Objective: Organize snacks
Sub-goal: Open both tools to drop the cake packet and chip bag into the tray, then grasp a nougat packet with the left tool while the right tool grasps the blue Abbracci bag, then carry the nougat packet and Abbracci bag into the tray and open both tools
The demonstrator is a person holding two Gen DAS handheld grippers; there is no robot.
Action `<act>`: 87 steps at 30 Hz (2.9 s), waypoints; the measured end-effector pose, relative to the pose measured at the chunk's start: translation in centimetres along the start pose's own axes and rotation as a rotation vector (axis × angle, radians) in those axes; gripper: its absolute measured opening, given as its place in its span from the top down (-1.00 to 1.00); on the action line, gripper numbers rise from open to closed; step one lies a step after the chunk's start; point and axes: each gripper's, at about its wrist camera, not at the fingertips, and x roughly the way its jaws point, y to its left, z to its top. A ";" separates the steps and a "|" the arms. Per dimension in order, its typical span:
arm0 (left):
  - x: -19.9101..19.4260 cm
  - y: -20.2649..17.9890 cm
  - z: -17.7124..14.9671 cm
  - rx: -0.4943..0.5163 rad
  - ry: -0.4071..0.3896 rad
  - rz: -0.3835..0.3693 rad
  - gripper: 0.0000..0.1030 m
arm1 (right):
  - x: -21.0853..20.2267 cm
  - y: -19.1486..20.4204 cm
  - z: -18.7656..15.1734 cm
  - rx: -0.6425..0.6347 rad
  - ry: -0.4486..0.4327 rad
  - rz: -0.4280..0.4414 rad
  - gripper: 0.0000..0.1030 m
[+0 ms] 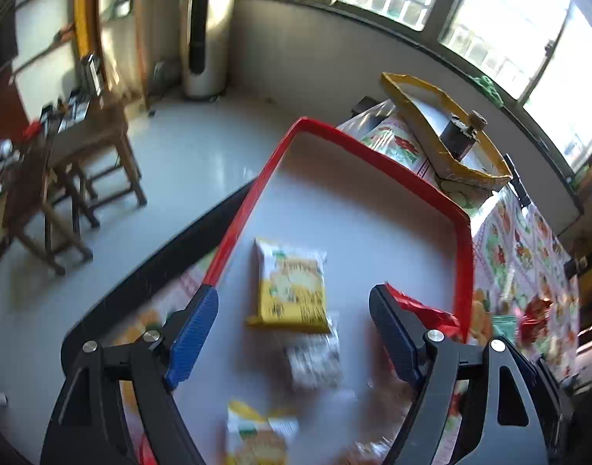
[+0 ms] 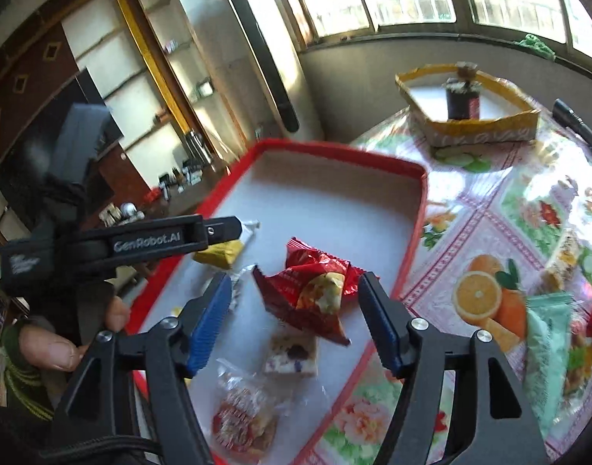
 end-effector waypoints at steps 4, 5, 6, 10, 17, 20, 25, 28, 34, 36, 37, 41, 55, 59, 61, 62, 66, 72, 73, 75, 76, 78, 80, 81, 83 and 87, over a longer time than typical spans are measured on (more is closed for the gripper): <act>-2.5 -1.6 -1.2 0.022 -0.034 -0.109 -0.56 | -5.8 -1.3 -1.7 0.040 -0.098 -0.030 -0.53; -3.5 -2.4 -1.9 0.033 -0.059 -0.148 -0.56 | -7.1 -1.9 -2.2 0.062 -0.118 -0.036 -0.55; -4.3 -2.9 -2.4 0.040 -0.084 -0.188 -0.56 | -8.4 -2.5 -2.8 0.083 -0.136 -0.038 -0.56; -7.6 -6.2 -6.1 0.072 -0.215 -0.329 -0.63 | -14.0 -5.3 -5.6 0.165 -0.200 -0.080 -0.57; -9.4 -12.5 -14.6 0.320 -0.214 -0.446 -0.63 | -23.1 -8.8 -12.2 0.302 -0.303 -0.205 -0.79; -8.7 -14.3 -17.6 0.497 -0.132 -0.373 -0.61 | -25.2 -9.9 -14.8 0.339 -0.315 -0.251 -0.79; -9.0 -13.9 -20.5 0.606 -0.156 -0.224 -0.63 | -26.9 -11.2 -17.9 0.400 -0.313 -0.284 -0.79; -7.4 -13.3 -20.7 0.569 -0.029 -0.216 -0.63 | -26.9 -11.5 -19.0 0.408 -0.295 -0.301 -0.79; -4.9 -12.9 -22.5 0.519 0.110 -0.113 -0.63 | -25.7 -11.6 -18.6 0.385 -0.267 -0.318 -0.79; -4.7 -13.1 -22.8 0.521 0.118 -0.112 -0.63 | -25.1 -11.4 -17.9 0.355 -0.253 -0.329 -0.79; -4.4 -13.3 -23.0 0.524 0.131 -0.106 -0.63 | -24.9 -11.4 -17.7 0.347 -0.247 -0.330 -0.79; -3.1 -13.7 -23.4 0.529 0.182 -0.085 -0.63 | -23.1 -12.2 -15.3 0.269 -0.220 -0.395 -0.77; -1.4 -14.7 -23.6 0.595 0.162 -0.073 -0.64 | -15.5 -27.3 -10.9 0.416 0.062 -0.654 -0.49; -1.4 -14.4 -23.4 0.610 0.145 -0.098 -0.53 | -14.7 -26.5 -11.2 0.332 0.089 -0.709 -0.12; -1.8 -14.2 -23.4 0.617 0.126 -0.115 -0.15 | -15.0 -25.9 -11.5 0.319 0.081 -0.694 -0.03; -1.9 -14.3 -23.4 0.621 0.120 -0.126 0.26 | -15.3 -25.5 -11.6 0.318 0.072 -0.682 -0.01; -2.2 -14.1 -23.1 0.612 0.118 -0.139 0.40 | -16.7 -23.6 -12.5 0.333 0.017 -0.614 0.01; -3.4 -14.5 -23.1 0.634 0.066 -0.122 0.42 | -20.7 -20.0 -14.2 0.410 -0.127 -0.462 0.01; -3.9 -14.5 -23.1 0.638 0.053 -0.121 0.42 | -21.3 -19.4 -14.5 0.422 -0.146 -0.442 0.01; -4.6 -14.8 -22.7 0.643 0.021 -0.122 0.42 | -22.3 -18.2 -15.2 0.437 -0.174 -0.407 0.01; -4.8 -14.9 -22.1 0.634 0.001 -0.120 0.42 | -22.6 -17.8 -15.4 0.439 -0.181 -0.398 0.01; -5.1 -15.0 -21.3 0.620 -0.029 -0.106 0.42 | -23.0 -16.6 -15.7 0.431 -0.189 -0.383 0.01; -5.4 -15.0 -20.3 0.607 -0.067 -0.090 0.42 | -23.4 -15.5 -15.7 0.414 -0.194 -0.378 0.01; -5.6 -15.0 -19.9 0.597 -0.080 -0.088 0.42 | -23.5 -15.0 -15.8 0.408 -0.197 -0.373 0.01; -6.0 -14.8 -19.0 0.582 -0.110 -0.079 0.42 | -23.6 -13.9 -15.8 0.394 -0.200 -0.362 0.01; -6.5 -14.3 -18.0 0.558 -0.148 -0.063 0.42 | -23.2 -12.3 -15.6 0.375 -0.197 -0.331 0.01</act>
